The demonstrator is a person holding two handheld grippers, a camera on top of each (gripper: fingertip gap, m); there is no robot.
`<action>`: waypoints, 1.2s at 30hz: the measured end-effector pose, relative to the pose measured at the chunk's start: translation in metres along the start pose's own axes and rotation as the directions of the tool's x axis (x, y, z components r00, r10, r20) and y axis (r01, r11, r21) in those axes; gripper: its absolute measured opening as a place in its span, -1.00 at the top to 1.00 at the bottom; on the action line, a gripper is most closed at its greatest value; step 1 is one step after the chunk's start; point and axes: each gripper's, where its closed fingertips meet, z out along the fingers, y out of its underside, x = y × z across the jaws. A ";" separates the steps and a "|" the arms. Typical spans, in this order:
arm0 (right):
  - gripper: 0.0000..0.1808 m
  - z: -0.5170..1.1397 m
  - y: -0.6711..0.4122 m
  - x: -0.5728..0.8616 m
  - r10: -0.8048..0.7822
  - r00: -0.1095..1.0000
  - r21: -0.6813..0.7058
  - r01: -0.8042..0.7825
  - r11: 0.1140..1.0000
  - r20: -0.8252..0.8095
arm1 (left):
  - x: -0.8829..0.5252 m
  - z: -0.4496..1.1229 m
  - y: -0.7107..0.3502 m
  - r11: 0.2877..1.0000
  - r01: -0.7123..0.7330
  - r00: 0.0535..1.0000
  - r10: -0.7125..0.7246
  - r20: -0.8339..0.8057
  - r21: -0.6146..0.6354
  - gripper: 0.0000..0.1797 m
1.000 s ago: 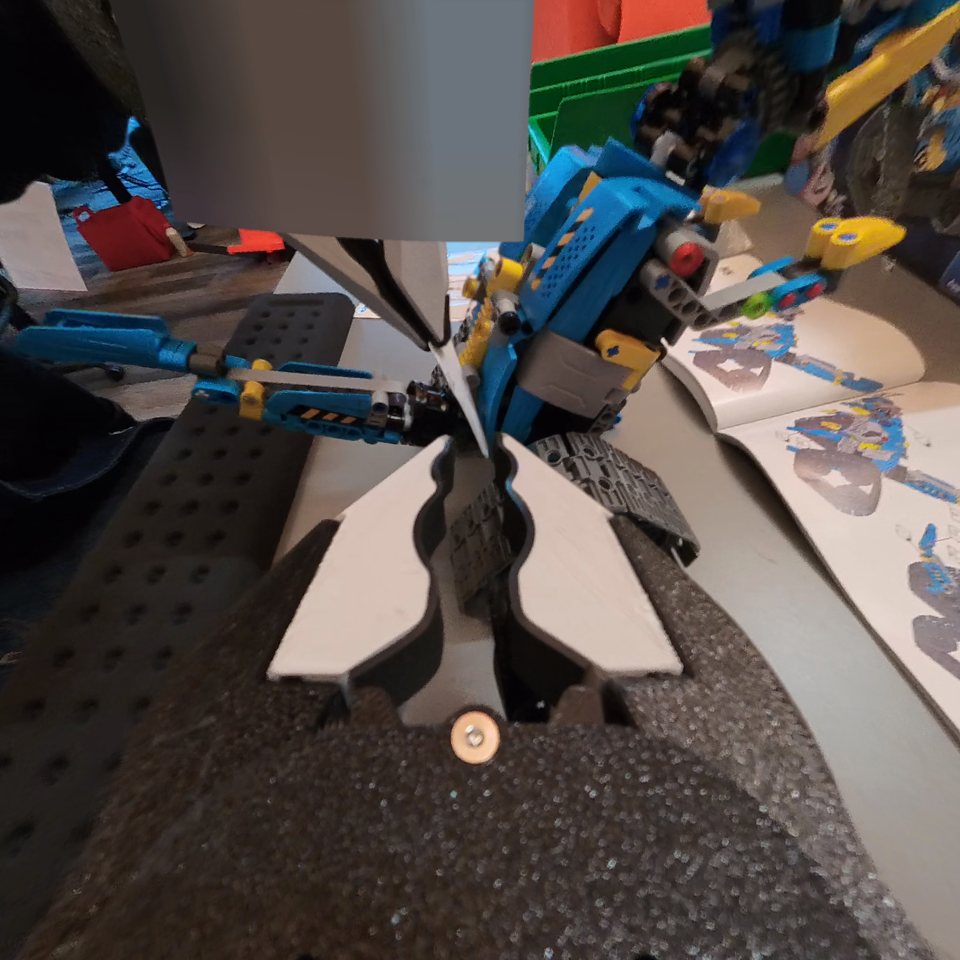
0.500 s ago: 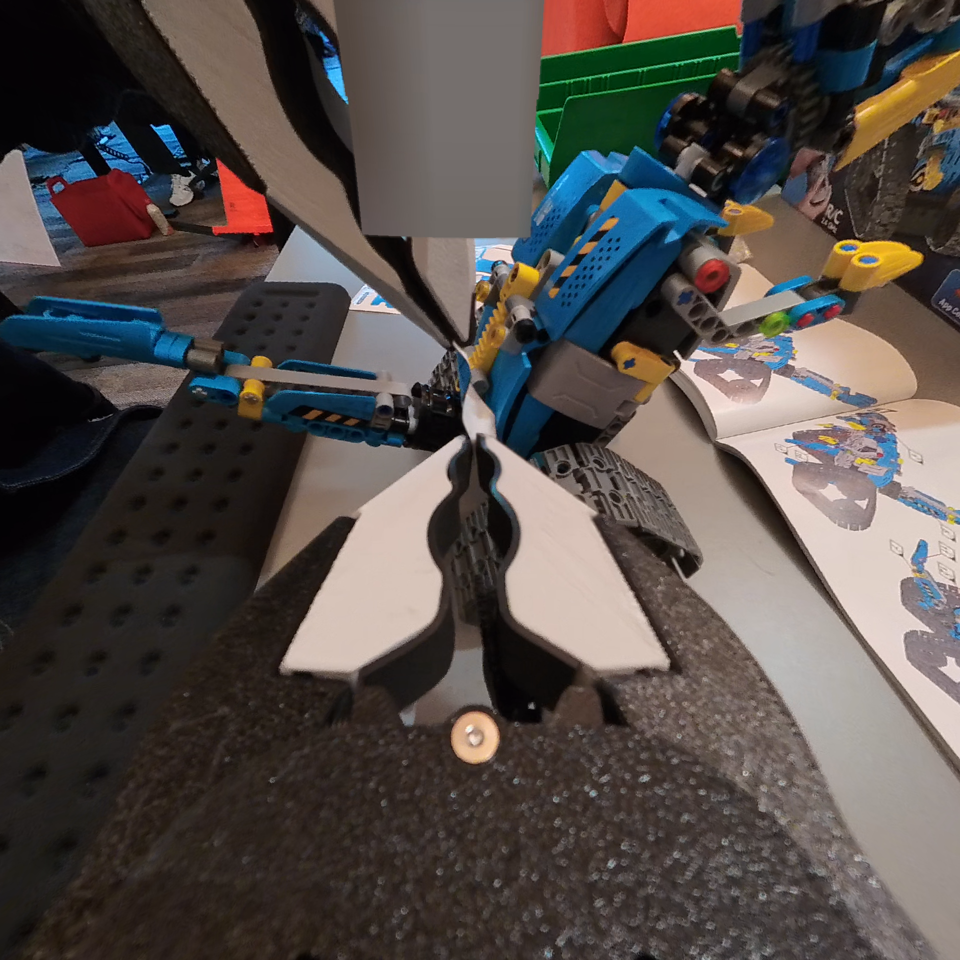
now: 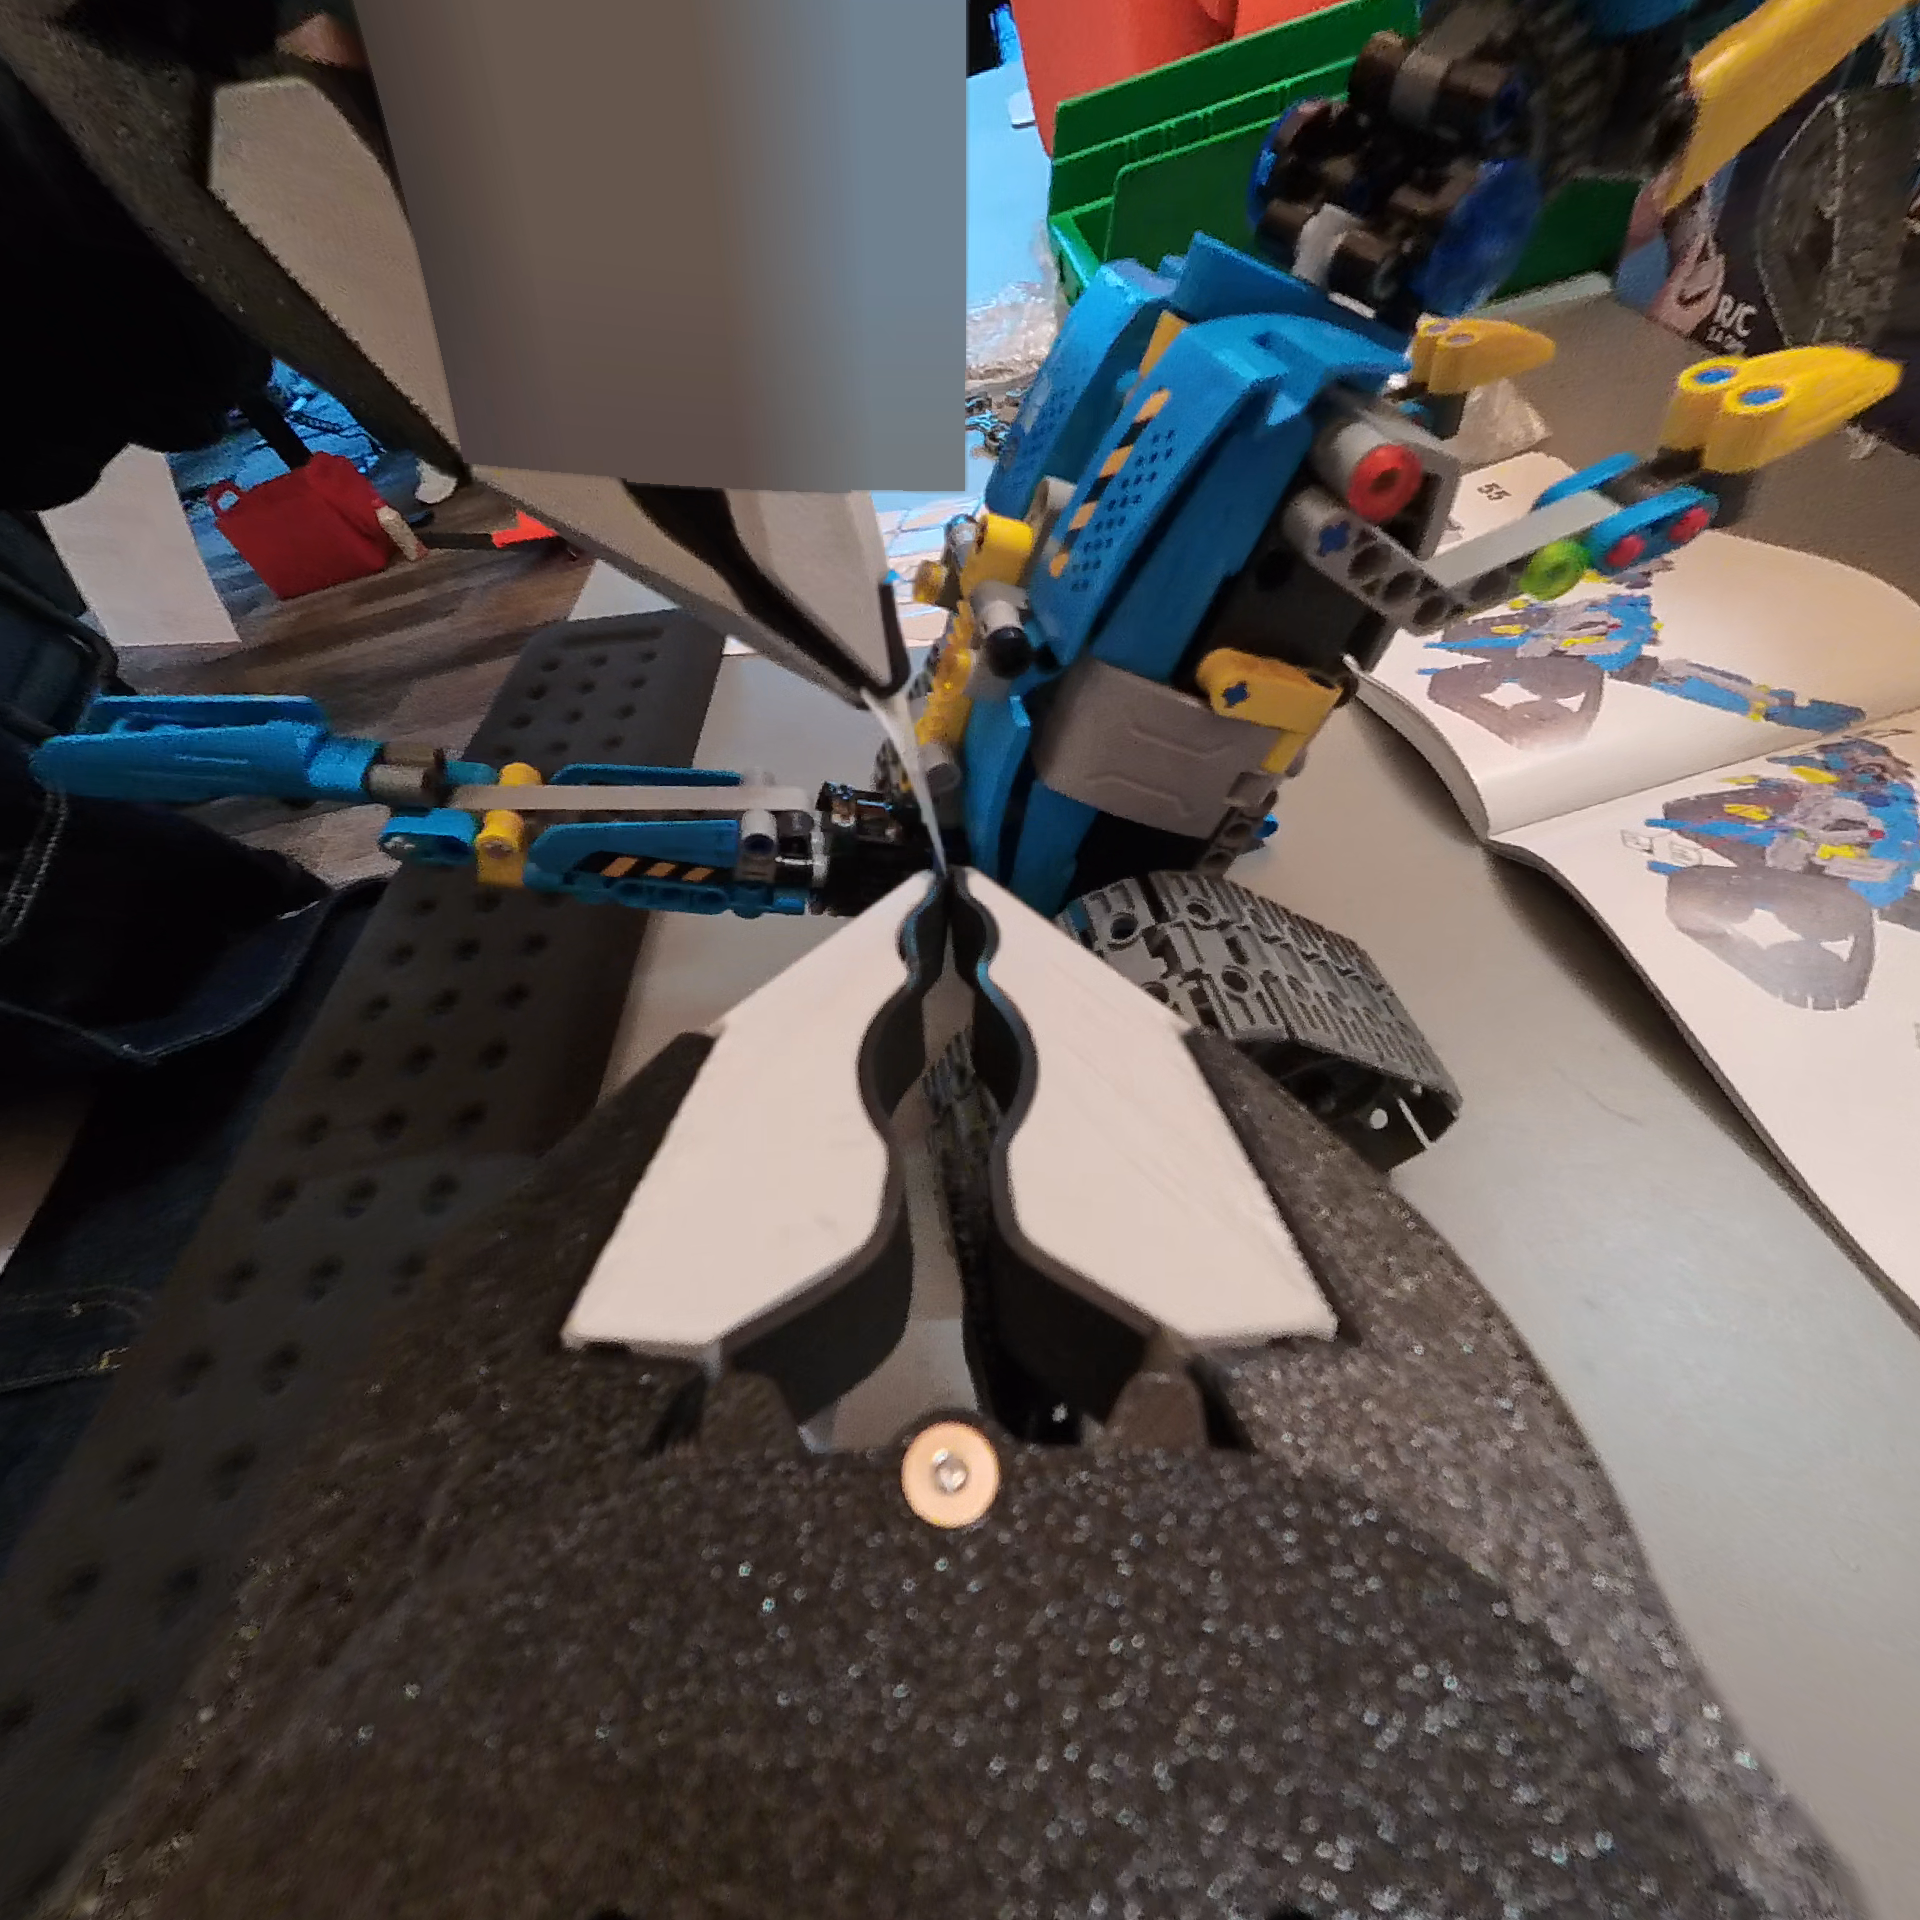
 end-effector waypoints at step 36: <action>1.00 -0.006 -0.010 -0.008 -0.045 0.966 -0.024 0.040 0.999 -0.256 | -0.001 -0.016 0.001 0.973 -0.088 0.952 0.019 0.305 0.215 1.00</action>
